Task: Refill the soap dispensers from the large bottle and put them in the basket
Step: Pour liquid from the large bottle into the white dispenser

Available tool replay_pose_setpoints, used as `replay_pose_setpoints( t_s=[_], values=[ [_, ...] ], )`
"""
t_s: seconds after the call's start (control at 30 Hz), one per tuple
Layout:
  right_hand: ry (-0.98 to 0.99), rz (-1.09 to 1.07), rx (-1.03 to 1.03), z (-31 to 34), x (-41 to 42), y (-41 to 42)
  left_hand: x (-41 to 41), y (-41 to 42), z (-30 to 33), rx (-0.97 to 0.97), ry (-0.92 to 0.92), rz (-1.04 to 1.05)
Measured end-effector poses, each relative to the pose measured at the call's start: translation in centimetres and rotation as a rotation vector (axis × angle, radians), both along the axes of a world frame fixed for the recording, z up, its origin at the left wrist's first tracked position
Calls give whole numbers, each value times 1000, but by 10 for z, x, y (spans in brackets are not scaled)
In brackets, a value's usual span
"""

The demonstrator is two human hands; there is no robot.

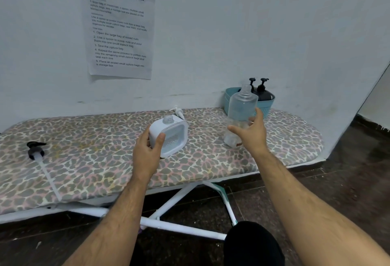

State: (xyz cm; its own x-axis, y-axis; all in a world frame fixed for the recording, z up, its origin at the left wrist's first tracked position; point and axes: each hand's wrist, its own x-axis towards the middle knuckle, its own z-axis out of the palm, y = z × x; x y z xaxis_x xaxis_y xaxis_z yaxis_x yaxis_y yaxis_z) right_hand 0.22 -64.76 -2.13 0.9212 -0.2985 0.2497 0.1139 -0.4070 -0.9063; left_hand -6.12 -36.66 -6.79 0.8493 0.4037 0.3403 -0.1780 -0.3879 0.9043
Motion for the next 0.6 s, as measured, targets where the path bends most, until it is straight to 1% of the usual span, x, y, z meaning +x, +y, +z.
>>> replay_pose_setpoints(
  t_s=[0.27,0.47,0.6],
  values=[
    [-25,-34,-18,-8,-1,0,2,2,-4,-14,44,-65],
    [13,-25,0,-12,-2,0,2,0,-3,-14,52,-74],
    [45,-52,-38,-20,-4,1,1,0,-2,-25,50,-76]
  ],
)
